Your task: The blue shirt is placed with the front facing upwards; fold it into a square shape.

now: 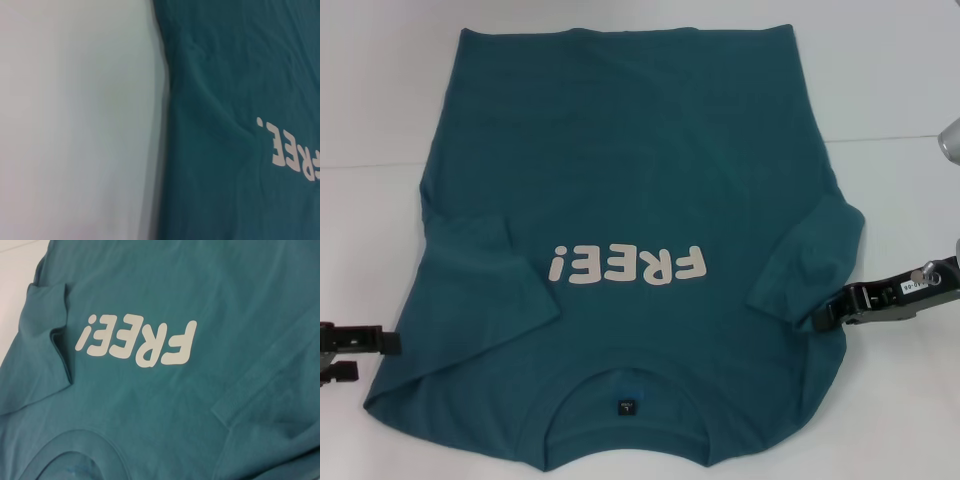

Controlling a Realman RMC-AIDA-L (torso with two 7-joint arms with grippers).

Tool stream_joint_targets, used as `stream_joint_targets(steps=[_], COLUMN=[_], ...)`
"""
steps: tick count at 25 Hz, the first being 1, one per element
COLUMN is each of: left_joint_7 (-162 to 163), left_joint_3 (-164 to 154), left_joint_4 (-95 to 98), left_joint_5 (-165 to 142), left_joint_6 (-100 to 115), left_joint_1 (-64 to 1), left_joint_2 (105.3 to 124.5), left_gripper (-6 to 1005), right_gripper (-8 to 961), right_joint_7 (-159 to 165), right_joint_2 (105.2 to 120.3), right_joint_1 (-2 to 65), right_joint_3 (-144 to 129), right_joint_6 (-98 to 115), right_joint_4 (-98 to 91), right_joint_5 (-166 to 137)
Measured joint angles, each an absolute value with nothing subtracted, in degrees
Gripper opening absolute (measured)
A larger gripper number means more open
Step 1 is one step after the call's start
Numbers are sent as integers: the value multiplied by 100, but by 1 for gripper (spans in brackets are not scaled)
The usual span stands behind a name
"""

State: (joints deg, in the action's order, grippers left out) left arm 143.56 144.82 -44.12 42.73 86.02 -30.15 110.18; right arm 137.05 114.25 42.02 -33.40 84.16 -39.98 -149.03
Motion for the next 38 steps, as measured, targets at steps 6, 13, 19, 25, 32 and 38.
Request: stream_joint_targets(steps=[6, 13, 19, 25, 32, 38], left_joint_7=[14252, 14348, 14387, 14358, 14369, 14400], left_joint_3=[14402, 14382, 14361, 14361, 14362, 14362], left_joint_4=[-4415, -4432, -4465, -4465, -4453, -4412], left_joint_5=[4272, 4178, 3931, 3711, 3670, 3573], left_joint_6=[8707, 8937, 9005, 9017, 8919, 8807], left_joint_1=[-3074, -3092, -3106, -3169, -3245, -3300], left_joint_2=[10997, 10932, 10924, 10986, 11032, 11044], left_gripper=[874, 874, 874, 874, 874, 874], right_gripper=[35, 35, 35, 36, 36, 35], right_joint_7=[13686, 13674, 13667, 13666, 13666, 13624], right_joint_2=[11426, 11418, 11423, 11426, 11426, 11426], right_joint_1=[4203, 4203, 4215, 4219, 4219, 4219], right_joint_3=[-3339, -3340, -3340, -3340, -3340, -3340], right_joint_6=[8413, 8417, 8430, 8434, 8442, 8447], right_joint_4=[-4002, -4007, -4008, -4008, -4009, -4014], right_joint_5=[-14867, -14835, -14835, -14835, -14836, -14786])
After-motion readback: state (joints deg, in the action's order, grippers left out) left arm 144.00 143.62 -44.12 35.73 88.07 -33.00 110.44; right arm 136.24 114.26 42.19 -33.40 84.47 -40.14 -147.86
